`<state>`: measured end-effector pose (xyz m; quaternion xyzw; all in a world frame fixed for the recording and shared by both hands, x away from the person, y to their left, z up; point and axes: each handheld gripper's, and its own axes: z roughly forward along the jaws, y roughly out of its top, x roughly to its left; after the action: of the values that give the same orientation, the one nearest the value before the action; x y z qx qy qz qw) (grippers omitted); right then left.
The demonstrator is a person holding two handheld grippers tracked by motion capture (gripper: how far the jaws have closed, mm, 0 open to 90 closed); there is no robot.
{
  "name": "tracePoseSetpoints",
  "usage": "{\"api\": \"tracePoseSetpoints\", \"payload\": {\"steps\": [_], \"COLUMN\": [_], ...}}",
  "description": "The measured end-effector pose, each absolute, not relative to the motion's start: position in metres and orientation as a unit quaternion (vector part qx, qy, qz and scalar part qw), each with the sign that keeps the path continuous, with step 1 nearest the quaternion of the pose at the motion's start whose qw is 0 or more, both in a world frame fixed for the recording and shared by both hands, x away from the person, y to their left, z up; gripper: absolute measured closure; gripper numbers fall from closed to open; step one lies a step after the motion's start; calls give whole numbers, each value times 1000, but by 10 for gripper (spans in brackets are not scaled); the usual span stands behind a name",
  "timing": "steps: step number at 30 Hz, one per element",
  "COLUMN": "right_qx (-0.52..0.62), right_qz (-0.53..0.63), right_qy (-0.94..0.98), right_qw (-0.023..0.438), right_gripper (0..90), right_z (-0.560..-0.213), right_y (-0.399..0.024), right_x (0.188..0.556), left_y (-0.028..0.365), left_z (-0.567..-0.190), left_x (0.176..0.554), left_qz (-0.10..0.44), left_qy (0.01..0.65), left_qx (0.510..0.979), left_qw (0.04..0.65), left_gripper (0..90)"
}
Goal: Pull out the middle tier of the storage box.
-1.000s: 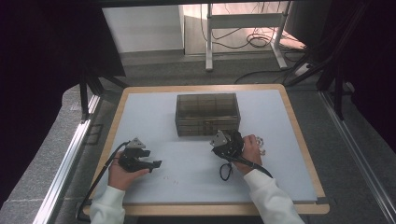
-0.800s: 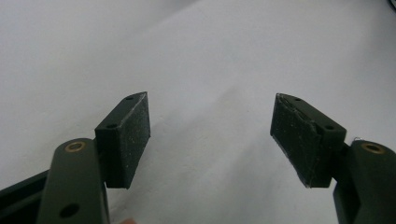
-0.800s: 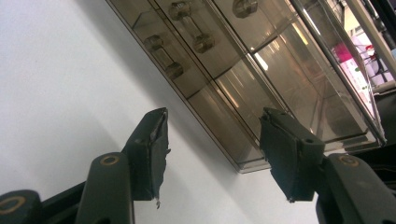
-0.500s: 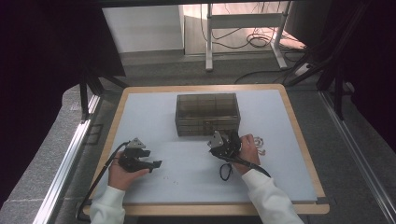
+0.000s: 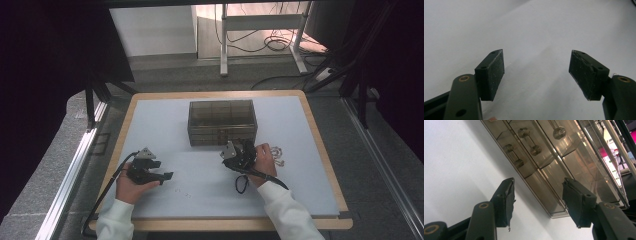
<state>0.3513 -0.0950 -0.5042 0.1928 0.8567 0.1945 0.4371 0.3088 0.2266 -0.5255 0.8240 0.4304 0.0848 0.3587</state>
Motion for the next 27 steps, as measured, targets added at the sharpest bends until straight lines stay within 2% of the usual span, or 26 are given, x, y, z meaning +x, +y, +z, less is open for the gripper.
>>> {"api": "tracePoseSetpoints", "payload": {"steps": [27], "right_qx": [162], "right_qz": [176], "right_qy": [850], "right_qw": [470], "right_gripper": [471], "right_z": [-514], "right_y": [-80], "right_x": [350], "left_y": [227], "left_z": [-526], "left_x": [309], "left_qz": [84], "left_qy": [430], "left_qx": [825], "left_qw": [358], "left_gripper": [289]}}
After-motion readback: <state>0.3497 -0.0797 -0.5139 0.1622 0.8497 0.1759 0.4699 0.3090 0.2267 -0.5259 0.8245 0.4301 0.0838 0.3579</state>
